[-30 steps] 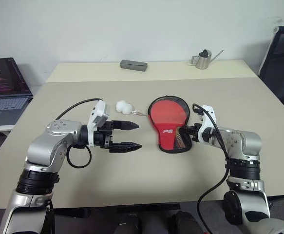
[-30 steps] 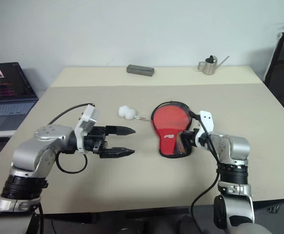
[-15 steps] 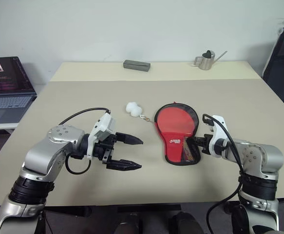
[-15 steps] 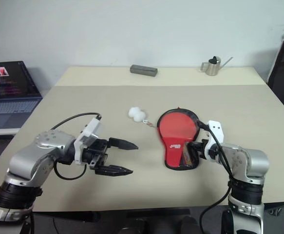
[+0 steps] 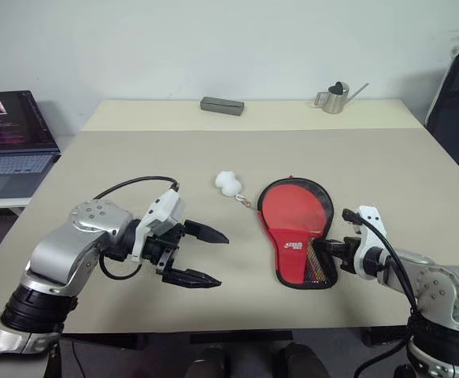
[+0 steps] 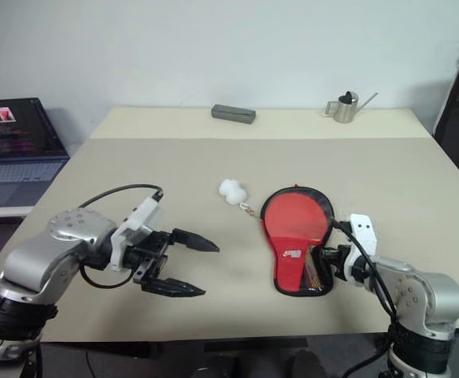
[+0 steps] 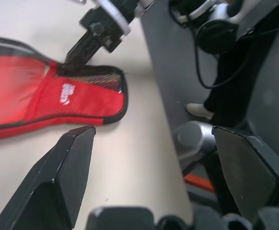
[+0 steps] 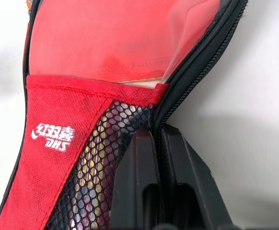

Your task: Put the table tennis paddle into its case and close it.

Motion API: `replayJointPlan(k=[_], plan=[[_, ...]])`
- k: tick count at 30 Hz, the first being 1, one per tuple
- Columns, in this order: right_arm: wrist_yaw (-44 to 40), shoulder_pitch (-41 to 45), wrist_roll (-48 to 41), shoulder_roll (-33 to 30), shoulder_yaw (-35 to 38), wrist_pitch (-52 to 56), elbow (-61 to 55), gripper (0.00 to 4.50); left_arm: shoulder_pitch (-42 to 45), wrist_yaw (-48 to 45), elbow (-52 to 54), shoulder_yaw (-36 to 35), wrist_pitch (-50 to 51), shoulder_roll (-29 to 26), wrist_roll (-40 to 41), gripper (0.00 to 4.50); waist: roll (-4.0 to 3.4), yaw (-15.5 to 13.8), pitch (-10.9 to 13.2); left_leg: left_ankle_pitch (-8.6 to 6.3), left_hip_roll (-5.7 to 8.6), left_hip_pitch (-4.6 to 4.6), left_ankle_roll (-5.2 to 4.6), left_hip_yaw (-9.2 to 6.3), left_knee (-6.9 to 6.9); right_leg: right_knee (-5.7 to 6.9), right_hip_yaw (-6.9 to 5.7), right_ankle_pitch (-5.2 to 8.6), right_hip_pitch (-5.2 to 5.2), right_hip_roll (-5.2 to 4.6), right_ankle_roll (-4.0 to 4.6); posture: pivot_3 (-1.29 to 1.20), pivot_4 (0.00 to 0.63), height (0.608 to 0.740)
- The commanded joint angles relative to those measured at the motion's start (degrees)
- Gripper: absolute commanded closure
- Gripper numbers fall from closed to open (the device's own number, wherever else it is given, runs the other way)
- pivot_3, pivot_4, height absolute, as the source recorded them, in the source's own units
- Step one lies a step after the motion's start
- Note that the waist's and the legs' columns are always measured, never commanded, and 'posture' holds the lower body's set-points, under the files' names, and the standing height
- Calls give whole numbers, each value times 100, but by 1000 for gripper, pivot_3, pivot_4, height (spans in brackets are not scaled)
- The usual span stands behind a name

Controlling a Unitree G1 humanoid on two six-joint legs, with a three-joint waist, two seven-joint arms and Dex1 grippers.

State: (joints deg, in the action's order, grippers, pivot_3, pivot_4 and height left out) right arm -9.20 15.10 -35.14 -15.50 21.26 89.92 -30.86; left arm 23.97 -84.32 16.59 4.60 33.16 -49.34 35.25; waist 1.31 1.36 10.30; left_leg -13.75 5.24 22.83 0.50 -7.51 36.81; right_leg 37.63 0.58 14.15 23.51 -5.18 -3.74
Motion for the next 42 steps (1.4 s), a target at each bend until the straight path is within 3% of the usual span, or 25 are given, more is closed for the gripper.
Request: replayJointPlan(k=[1,10,20,30,42], plan=[[265,-456,-542,9,12,258,-239,4492,-89,-145,300,0,12,-130,150,231,0,0,0,0,-1,0,0,-2,-1,0,2,2,0,0,1,0,150,740],[915,-898,-1714,-313,167,258,-463,4492,-234,-119,371,-12,-60,-224,158,231,0,0,0,-2,-3,-3,-2,-3,-3,0,-2,8,-6,0,2,0,150,740],[1315,-1138,-2630,-1136,403,258,-250,4492,-406,-61,482,-43,-58,-263,191,231,0,-79,0,-7,-3,-3,-11,-8,-2,-19,-10,10,-23,-2,-1,0,150,740],[1541,-1406,-3091,-1497,523,258,-216,4492,-389,-58,464,-17,-74,-251,172,231,0,-160,-1,-19,-2,2,-30,-7,-3,-56,-26,8,-35,-3,-8,0,150,740],[1712,-1186,-3113,-1405,442,258,-159,4492,-414,-51,408,-29,-142,-247,134,231,1,-169,-1,-23,-2,1,-33,-3,-1,-58,-23,10,-35,-4,-11,0,150,740]])
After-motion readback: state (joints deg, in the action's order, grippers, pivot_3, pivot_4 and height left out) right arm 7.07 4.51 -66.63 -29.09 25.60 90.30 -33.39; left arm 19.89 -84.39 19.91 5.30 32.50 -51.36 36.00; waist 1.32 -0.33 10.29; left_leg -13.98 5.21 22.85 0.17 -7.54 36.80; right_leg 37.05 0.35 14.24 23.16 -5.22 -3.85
